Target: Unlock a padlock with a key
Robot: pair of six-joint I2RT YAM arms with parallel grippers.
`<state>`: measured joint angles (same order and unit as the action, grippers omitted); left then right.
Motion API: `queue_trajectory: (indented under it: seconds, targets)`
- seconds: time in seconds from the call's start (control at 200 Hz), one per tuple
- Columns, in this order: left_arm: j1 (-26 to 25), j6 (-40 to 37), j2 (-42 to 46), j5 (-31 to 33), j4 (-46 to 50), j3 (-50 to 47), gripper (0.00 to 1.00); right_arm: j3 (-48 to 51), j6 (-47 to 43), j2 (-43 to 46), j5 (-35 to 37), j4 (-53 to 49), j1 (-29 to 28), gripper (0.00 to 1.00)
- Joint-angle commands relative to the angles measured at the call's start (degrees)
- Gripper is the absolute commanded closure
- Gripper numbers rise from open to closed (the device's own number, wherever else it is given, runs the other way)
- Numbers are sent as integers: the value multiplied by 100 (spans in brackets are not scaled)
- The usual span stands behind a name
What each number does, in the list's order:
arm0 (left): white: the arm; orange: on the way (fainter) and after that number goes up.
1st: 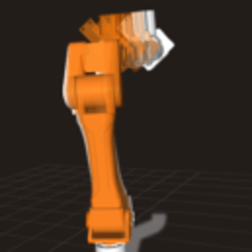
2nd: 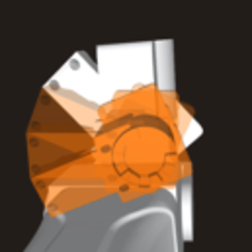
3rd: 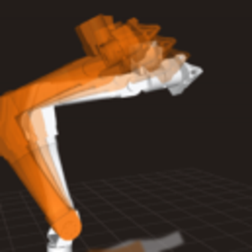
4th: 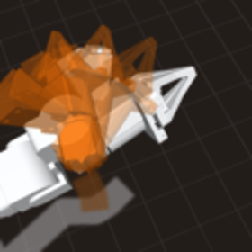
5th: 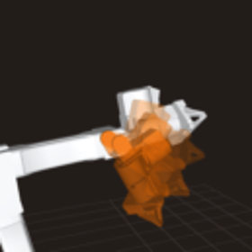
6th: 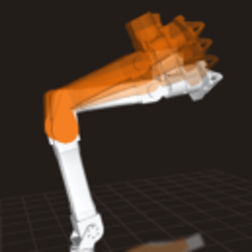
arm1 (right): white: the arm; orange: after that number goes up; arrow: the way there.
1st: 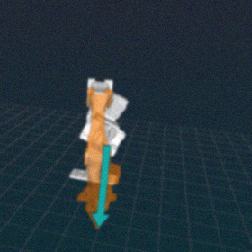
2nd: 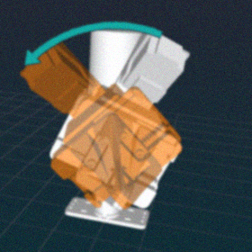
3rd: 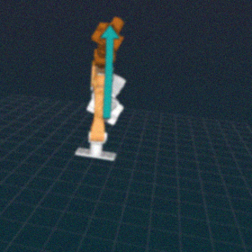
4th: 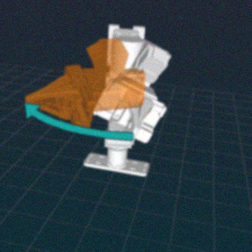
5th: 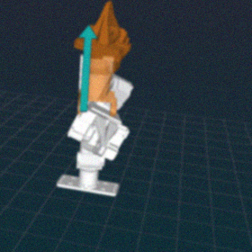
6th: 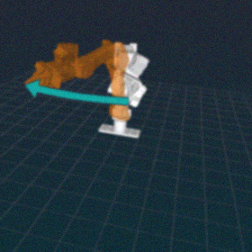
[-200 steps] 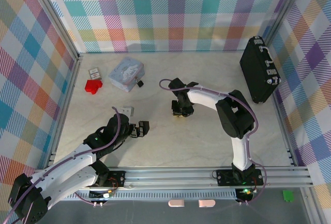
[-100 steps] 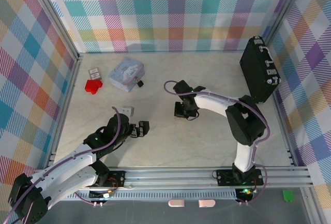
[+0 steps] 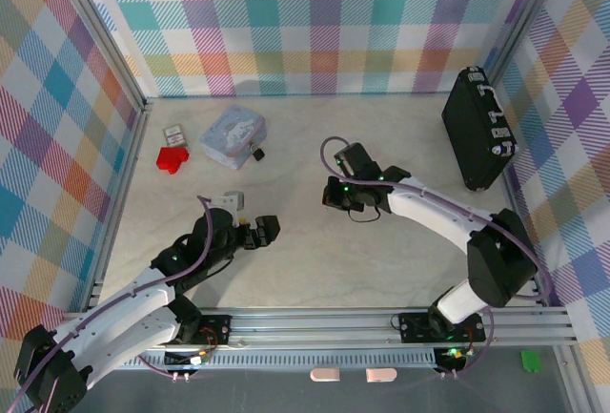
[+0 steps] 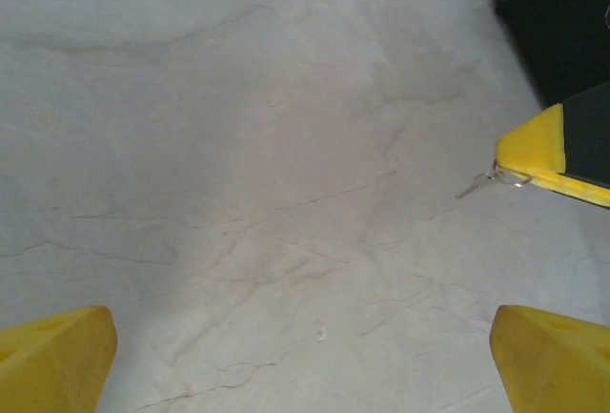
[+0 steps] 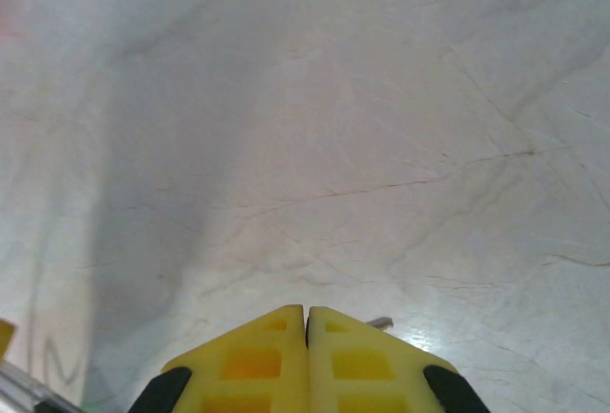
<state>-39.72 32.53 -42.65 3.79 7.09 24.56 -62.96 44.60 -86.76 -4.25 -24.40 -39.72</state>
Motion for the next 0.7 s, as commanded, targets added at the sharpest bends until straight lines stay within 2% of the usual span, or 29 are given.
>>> queue_trajectory:
  seconds: [0.0, 0.08, 0.145, 0.25, 0.32, 0.395, 0.455, 0.565, 0.695]
  targets:
    - [-44, 115, 214, -221, -341, -57, 0, 13, 158, 348, -202, 263, -39, 100]
    - [-39, -220, 308, -428, -500, -39, 0, -48, 163, 524, -289, 264, -53, 100]
    - [-84, -898, 230, -731, -591, 83, 0, -126, 134, 648, -364, 151, -56, 100]
    - [-290, -1930, -85, -660, -439, 530, 0, -251, 19, 918, -331, -214, -76, 100]
    - [-331, -2007, -143, -865, -1387, 292, 0, -297, -26, 1105, -372, -328, -78, 100]
    - [-661, -2571, -290, -964, -2527, 2, 0, -305, -1, 1292, -452, -357, -96, 100]
    - [-924, -3150, -559, -841, -2707, 113, 0, -316, 20, 1433, -471, -376, -116, 100]
    - [-933, -3888, -1226, -1308, -3176, 325, 0, -281, 37, 1671, -467, -397, -145, 100]
    - [-915, -4448, -1848, -1337, -4017, 339, 0, -305, 50, 1789, -665, -376, -163, 100]
